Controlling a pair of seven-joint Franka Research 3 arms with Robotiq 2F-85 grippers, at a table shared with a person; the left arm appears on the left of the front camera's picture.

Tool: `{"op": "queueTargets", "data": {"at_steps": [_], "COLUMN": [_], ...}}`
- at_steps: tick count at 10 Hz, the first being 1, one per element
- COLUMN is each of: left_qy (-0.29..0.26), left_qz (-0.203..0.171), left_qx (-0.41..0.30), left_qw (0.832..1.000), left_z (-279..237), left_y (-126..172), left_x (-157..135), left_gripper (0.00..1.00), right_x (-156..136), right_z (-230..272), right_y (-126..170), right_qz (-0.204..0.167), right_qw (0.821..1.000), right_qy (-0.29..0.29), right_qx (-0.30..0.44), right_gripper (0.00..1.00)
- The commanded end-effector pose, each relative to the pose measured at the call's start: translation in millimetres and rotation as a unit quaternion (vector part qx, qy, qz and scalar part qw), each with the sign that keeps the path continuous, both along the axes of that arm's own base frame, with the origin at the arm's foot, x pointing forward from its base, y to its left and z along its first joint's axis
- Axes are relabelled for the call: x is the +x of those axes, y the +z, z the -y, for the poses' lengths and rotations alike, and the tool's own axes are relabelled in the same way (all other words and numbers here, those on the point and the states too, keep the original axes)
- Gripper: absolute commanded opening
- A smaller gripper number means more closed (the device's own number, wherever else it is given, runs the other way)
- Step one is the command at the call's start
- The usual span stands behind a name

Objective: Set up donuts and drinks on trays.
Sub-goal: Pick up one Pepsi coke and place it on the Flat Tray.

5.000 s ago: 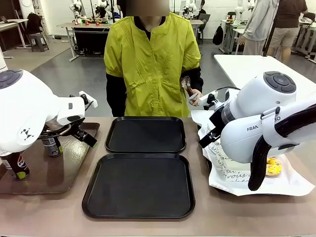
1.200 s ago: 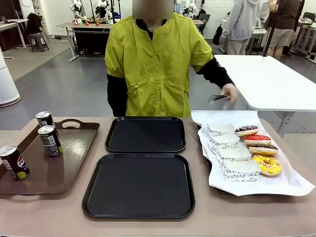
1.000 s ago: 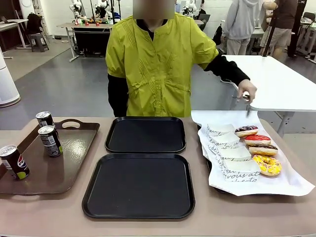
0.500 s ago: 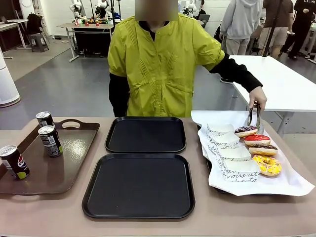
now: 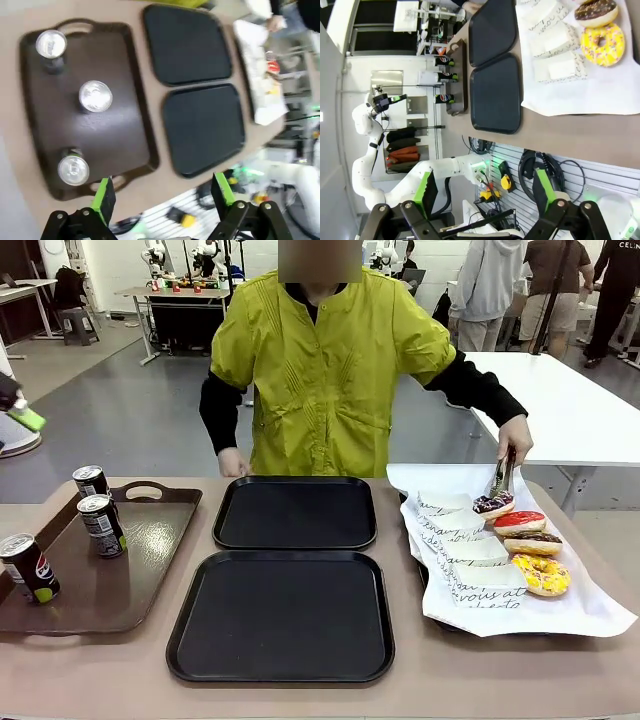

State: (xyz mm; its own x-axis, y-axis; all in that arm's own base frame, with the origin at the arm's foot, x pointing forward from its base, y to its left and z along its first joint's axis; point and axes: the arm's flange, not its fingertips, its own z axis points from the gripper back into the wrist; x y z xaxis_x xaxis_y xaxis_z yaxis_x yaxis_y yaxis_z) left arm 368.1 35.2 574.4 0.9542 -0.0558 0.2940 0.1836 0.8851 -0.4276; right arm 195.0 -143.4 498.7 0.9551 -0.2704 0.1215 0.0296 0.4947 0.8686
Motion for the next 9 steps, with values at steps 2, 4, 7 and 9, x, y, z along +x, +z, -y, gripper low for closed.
{"op": "queueTargets", "data": {"at_steps": [2,4,7,9], "left_qy": [0.019,0.034,0.053,0.029], "left_qz": [-0.042,-0.052,-0.04,-0.053], "left_qx": [0.197,0.266,0.277,0.272], "left_qw": [0.979,0.962,0.959,0.96], "left_z": [38.0,61.0,65.7,66.7], "left_y": [-13.5,-38.1,-55.6,-53.6], "left_x": [39.7,52.1,69.3,60.8], "left_gripper": [1.0,1.0,1.0,1.0], "right_x": [1.5,1.5,1.5,1.5], "right_z": [0.5,0.5,0.5,0.5], "right_y": [0.0,0.0,0.0,0.0], "right_qz": [0.005,0.005,0.005,0.005], "right_qw": [1.0,1.0,1.0,1.0], "right_qy": [0.002,0.002,0.002,0.002], "right_qx": [0.006,0.006,0.006,0.006], "right_gripper": [1.0,1.0,1.0,1.0]}}
